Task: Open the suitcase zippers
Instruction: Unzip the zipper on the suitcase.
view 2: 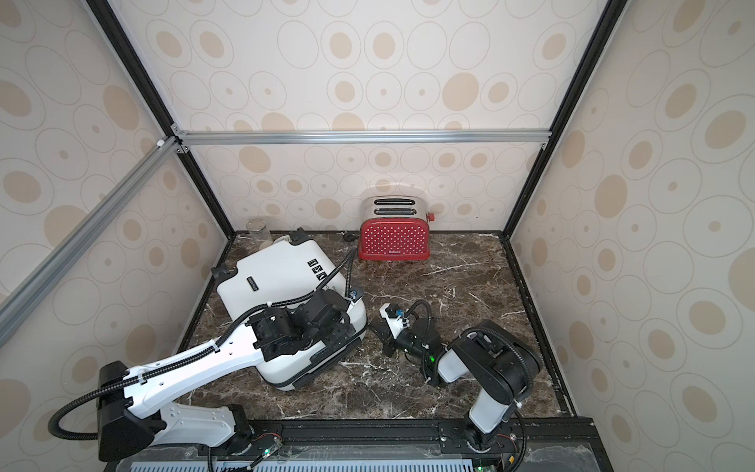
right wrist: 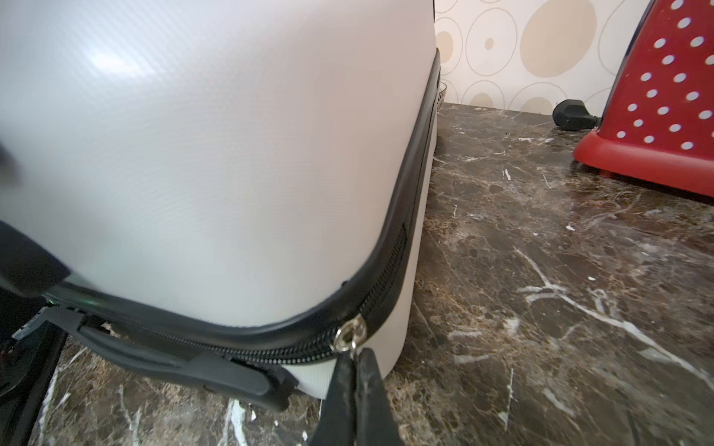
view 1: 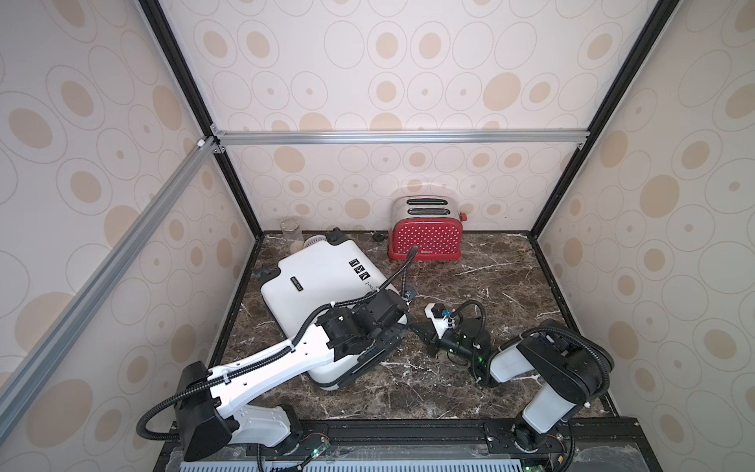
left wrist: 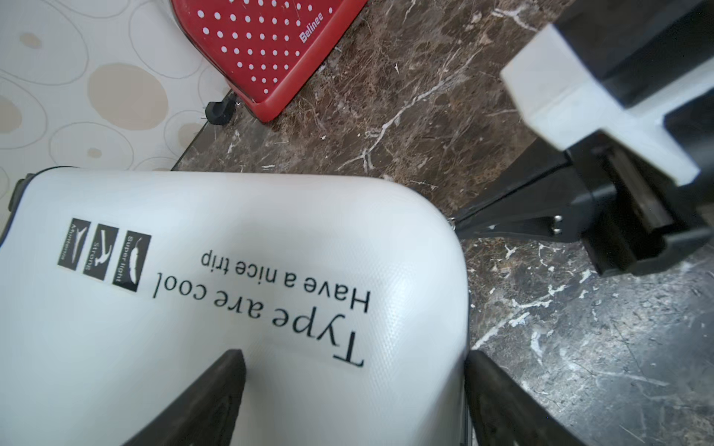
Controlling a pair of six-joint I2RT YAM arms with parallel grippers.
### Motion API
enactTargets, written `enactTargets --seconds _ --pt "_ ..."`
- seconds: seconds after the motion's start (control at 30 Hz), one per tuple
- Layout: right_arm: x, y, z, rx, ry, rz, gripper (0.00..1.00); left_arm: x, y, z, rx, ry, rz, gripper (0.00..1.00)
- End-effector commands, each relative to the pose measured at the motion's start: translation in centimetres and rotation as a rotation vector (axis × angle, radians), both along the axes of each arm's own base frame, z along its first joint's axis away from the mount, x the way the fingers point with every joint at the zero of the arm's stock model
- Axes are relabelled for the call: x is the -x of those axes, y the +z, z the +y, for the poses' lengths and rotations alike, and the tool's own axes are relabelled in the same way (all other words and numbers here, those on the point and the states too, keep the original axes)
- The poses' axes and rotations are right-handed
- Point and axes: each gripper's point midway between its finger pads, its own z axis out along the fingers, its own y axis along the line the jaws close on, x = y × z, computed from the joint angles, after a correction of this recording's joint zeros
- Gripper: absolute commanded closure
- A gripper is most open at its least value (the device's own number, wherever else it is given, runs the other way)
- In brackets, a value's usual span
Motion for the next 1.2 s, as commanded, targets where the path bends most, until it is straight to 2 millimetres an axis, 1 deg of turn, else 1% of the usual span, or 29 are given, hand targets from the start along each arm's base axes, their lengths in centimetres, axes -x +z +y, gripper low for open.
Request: enactTargets --seconds 0.0,0.1,0.17,0.2,0.27,0.3,0.33,0.4,0.43,0.5,0.57,0.6,0.73,0.87,0.93,1.0,1.07,1.13,1.17 --pt "-0.7 3.3 -1.1 -0.049 -0.06 -0.114 1.0 1.4 -3.1 4.4 -0.216 0.048 0.068 0.12" --pt "-0.6 3.4 -1.7 -0.026 -0.079 -0.12 1.0 1.5 -3.2 4.3 -0.219 0.044 0.075 0.13" --pt "-0.2 4.0 -1.5 -0.023 -0.053 -0.136 1.0 1.4 -3.4 4.0 -0.226 0.033 0.076 0.12" --pt "0.2 4.3 -1.3 -0.023 -0.031 -0.137 1.0 1.0 -3.0 3.4 -0.211 0.033 0.059 0.11" --pt "1.0 4.6 -1.0 -0.013 -0.01 -0.147 1.0 -0.7 -0.6 2.0 -0.142 0.067 -0.003 0.09" --pt "1.5 4.7 -0.9 0.001 -0.005 -0.159 1.0 -1.7 1.1 0.9 -0.085 0.092 -0.029 0.08" --pt "1.7 4.7 -0.9 0.013 -0.009 -0.165 1.0 -2.7 3.0 -0.3 -0.013 0.114 -0.04 0.08" --pt "2.4 4.7 -0.9 0.027 -0.007 -0.165 1.0 -4.2 5.6 -2.5 0.106 0.145 -0.023 0.09" --pt "2.8 4.8 -0.8 0.028 -0.003 -0.17 1.0 -5.0 6.6 -3.2 0.142 0.187 -0.018 0.1" --pt "3.7 4.8 -0.3 0.033 0.012 -0.175 1.0 -6.0 7.0 -3.9 0.167 0.263 0.032 0.09" --pt "4.6 4.6 0.3 0.038 0.03 -0.176 1.0 -6.6 5.9 -4.2 0.119 0.328 0.08 0.1" --pt "5.0 4.6 0.6 0.036 0.041 -0.178 1.0 -6.8 5.3 -4.0 0.087 0.366 0.096 0.1" --pt "6.2 4.0 1.2 0.03 0.071 -0.19 1.0 -7.2 3.8 -2.0 0.008 0.518 0.122 0.09" --pt "6.9 3.4 1.7 0.051 0.122 -0.207 1.0 -7.2 2.4 -1.4 -0.004 0.573 0.172 0.08" --pt "7.0 3.4 1.8 0.063 0.136 -0.23 1.0 -7.3 1.0 -0.6 -0.075 0.589 0.179 0.07" --pt "6.7 3.2 1.6 0.085 0.117 -0.247 1.0 -6.9 -0.8 0.0 -0.169 0.577 0.206 0.06" --pt "6.2 3.1 1.3 0.098 0.098 -0.252 1.0 -6.0 -2.9 0.7 -0.244 0.557 0.248 0.06" --pt "5.0 2.9 0.6 0.081 0.048 -0.223 1.0 -4.7 -5.0 1.9 -0.327 0.539 0.294 0.07" --pt "4.4 2.9 0.1 0.063 0.023 -0.206 1.0 -4.2 -5.6 2.5 -0.352 0.537 0.308 0.07"
